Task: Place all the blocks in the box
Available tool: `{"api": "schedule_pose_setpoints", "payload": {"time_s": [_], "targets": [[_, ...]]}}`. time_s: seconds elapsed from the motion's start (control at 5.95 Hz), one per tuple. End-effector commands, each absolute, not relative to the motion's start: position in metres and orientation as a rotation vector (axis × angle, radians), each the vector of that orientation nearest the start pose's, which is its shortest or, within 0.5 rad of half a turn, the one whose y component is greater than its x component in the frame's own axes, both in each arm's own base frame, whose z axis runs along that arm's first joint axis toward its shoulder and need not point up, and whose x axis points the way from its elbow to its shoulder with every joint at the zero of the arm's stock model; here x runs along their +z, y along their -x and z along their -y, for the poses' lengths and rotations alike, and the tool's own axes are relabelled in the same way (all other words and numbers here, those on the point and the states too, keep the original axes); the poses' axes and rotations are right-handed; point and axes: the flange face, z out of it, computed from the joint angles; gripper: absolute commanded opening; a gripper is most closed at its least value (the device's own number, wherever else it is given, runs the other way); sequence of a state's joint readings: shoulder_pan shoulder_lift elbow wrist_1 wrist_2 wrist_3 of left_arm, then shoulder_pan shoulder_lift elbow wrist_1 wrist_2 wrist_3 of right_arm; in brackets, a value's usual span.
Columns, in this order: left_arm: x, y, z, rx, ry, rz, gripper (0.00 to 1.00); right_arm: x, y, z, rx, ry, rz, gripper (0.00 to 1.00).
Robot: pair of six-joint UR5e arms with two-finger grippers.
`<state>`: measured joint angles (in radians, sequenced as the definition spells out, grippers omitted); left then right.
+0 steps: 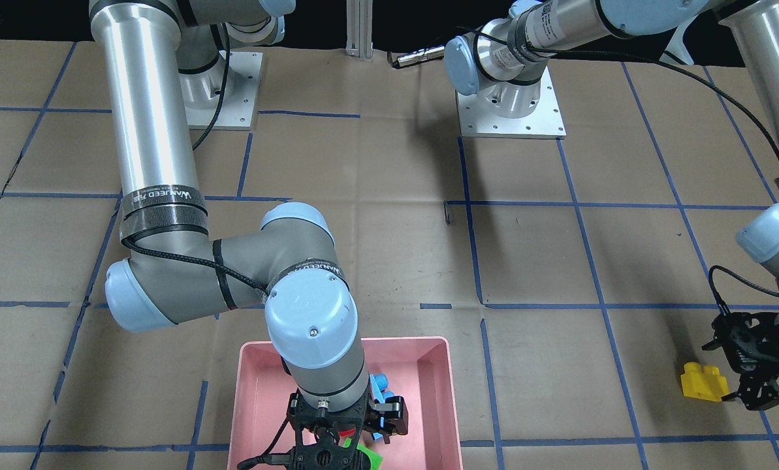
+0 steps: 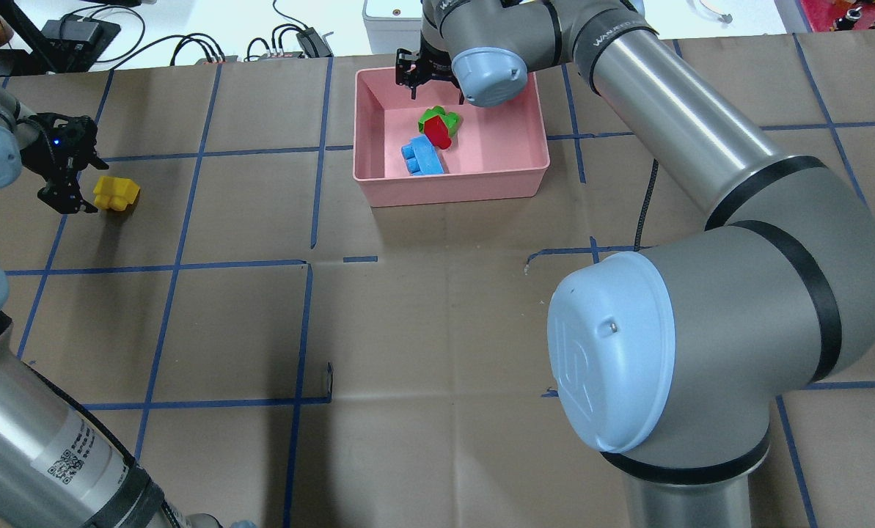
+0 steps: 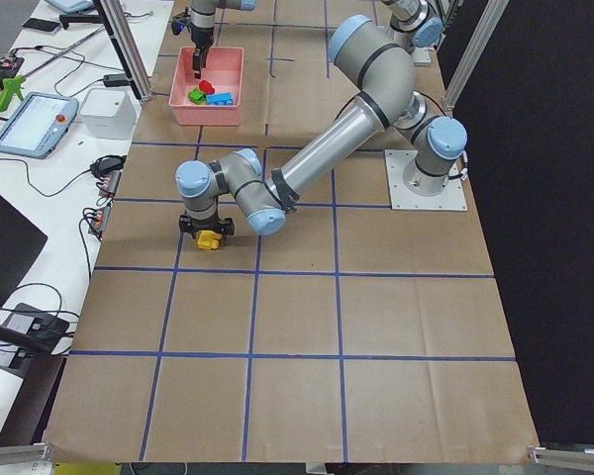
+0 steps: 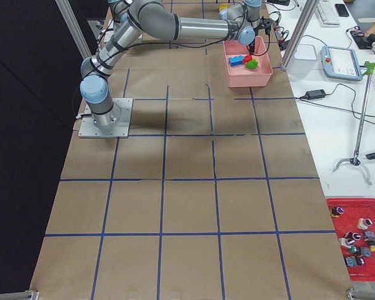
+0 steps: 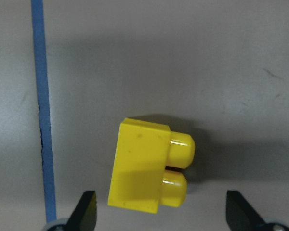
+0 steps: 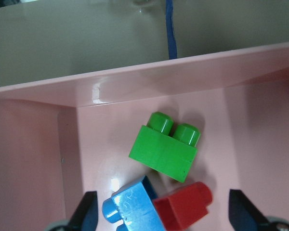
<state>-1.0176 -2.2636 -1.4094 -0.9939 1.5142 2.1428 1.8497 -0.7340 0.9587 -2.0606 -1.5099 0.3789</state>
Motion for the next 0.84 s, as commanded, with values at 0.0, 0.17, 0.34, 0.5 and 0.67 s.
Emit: {"api": "schedule_pose_setpoints", "payload": {"time_s": [0.0, 0.17, 0.34, 0.5, 0.67], "targets": [[0.178, -0.246, 0.667, 0.113, 2.295, 2.224, 0.96, 0.294, -0.353, 0.75, -0.34, -0.141, -2.987, 1.0], [0.177, -0.244, 0.664, 0.112, 2.294, 2.221, 0.96, 0.342, -0.328, 0.735, -0.259, 0.015, -3.036, 1.0], [0.175, -0.246, 0.665, 0.112, 2.293, 2.223, 0.96, 0.405, -0.292, 0.712, -0.192, 0.151, -3.066, 1.0], [0.174, -0.247, 0.664, 0.112, 2.295, 2.221, 0.95, 0.464, -0.262, 0.677, -0.214, 0.173, -3.138, 1.0], [0.176, -0.248, 0.666, 0.113, 2.303, 2.219, 0.91, 0.486, -0.245, 0.612, -0.206, 0.158, -3.163, 1.0]]}}
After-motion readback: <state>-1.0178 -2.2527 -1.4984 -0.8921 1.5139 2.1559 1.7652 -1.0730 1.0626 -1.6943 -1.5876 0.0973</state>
